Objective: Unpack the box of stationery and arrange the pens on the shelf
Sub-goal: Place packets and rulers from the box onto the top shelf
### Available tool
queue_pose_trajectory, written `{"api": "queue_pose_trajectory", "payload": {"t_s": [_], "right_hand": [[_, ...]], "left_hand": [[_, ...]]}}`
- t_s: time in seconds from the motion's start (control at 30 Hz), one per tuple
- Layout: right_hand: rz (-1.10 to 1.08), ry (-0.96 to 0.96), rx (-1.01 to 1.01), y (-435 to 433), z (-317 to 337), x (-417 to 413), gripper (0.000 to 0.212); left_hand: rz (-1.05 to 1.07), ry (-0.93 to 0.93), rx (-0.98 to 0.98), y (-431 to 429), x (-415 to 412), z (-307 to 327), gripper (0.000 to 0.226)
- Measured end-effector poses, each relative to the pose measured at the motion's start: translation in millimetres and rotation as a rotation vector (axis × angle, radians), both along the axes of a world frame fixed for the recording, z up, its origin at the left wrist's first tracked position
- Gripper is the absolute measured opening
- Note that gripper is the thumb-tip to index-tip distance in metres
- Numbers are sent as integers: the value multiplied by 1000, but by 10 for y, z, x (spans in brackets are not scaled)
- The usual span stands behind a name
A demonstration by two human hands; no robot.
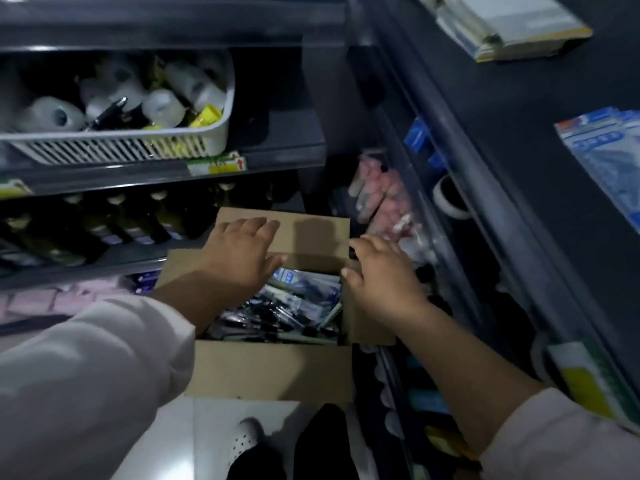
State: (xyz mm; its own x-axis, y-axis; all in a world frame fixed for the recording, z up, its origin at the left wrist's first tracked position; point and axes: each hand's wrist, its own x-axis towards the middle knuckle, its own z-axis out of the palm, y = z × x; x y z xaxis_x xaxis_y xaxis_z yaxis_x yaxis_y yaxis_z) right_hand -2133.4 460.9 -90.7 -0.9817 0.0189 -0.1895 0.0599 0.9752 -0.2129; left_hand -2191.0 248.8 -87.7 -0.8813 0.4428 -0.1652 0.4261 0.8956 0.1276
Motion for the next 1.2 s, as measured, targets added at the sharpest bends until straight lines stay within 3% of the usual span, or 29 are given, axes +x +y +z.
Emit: {"api": "queue_pose_trajectory", "payload": {"t_s": [0.33, 0.57, 0.67, 0.9, 1.2], "right_hand": [[-51, -244, -91, -132, -1311, -341, 42], [2, -308, -35, -112, -2029, -709, 38], [37, -355, 15, -145, -2242, -859, 35], [19, -445, 106, -202, -2621, -896, 58], [-8, -663, 141, -252, -2811, -970, 44]], "left_hand": [[75, -181, -28, -137, -77, -1015, 62], [89, -280, -31, 26, -214, -1720, 62], [88, -296, -21, 107, -315, -1962, 61], [81, -339, -47, 71, -442, -2470, 57], [-11, -383, -164, -143, -435, -2727, 61]]}}
